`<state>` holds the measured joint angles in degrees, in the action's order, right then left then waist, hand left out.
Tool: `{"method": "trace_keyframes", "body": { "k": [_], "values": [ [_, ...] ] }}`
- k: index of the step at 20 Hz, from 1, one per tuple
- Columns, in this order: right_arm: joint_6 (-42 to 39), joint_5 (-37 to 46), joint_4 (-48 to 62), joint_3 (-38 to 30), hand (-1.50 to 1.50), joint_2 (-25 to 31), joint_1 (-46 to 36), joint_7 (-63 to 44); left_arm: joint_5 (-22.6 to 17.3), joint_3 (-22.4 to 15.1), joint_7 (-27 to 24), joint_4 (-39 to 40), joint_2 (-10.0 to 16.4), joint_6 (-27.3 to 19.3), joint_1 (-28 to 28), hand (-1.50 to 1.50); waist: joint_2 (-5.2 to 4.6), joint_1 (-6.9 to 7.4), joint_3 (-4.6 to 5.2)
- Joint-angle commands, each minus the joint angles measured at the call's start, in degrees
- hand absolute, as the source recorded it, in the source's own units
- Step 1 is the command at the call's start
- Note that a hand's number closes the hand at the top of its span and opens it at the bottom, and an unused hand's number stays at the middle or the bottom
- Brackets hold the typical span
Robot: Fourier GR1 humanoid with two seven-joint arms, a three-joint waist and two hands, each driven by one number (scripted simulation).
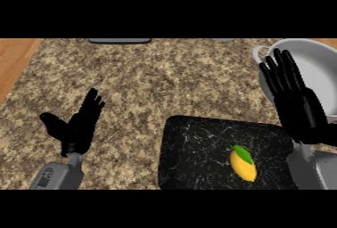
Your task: Pick the lemon from the tray and place it in the pot
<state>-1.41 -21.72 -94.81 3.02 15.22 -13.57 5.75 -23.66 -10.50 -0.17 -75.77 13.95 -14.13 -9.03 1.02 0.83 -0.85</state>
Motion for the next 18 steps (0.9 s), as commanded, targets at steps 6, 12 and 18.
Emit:
{"method": "trace_keyframes", "body": {
  "k": [6, 12, 18],
  "values": [
    [-16.74, -3.06, -11.0, -15.16, 1.5, 12.49, 2.23, 25.04, 7.85, 0.52, -10.08, -6.81, 2.77, -4.55, 2.32, 0.0, 0.57, -3.11, 0.37],
    [-10.21, 11.37, 0.51, -20.53, -1.5, 7.25, 23.42, 46.31, 8.37, -0.8, -10.37, -9.98, 1.85, -4.4, 5.07, 0.0, -0.85, -2.05, 0.62],
    [-15.33, 14.33, -8.33, -20.15, -1.5, 4.72, 36.98, 61.09, 9.58, -2.58, -10.39, -14.48, 1.54, -4.12, 10.45, 0.0, -0.68, -1.9, 0.82]
  ]
}}
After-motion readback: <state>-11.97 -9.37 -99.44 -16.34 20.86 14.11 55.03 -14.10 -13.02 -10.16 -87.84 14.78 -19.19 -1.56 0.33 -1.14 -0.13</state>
